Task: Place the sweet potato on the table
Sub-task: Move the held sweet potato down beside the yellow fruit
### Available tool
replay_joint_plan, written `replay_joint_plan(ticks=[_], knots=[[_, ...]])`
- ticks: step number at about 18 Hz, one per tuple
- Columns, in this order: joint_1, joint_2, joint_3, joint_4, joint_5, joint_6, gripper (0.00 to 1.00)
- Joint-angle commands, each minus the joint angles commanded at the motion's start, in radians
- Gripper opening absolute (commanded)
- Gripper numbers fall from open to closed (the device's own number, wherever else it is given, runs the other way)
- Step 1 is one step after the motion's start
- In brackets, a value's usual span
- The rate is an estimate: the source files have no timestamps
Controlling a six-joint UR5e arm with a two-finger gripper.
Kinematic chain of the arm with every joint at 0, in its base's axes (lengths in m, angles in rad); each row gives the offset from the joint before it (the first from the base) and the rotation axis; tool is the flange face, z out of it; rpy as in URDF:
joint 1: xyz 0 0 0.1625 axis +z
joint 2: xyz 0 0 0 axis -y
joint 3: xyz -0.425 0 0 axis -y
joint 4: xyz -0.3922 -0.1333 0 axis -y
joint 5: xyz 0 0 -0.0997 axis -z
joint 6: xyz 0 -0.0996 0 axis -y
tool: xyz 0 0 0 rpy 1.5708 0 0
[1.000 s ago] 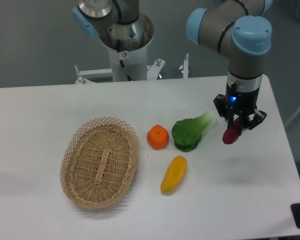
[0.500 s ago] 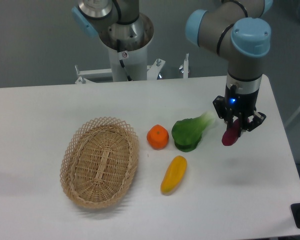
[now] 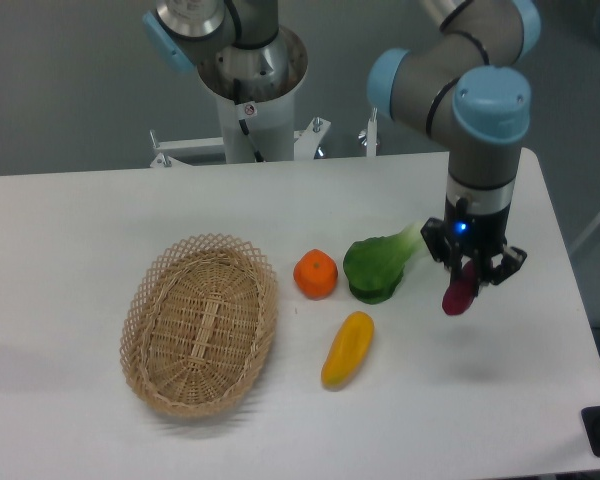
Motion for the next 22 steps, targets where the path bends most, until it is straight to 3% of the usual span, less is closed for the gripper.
replay_joint_plan(ticks=[5,9,22], knots=[[-0.052,-0.106,0.006,0.173,0.072,-0.124,0.37],[-0.077,-0.137,0.012,0.175,0.083,-0.215,0.37],[-0.120,-0.198,-0.009,0.180,0.132,-0.195,0.38]])
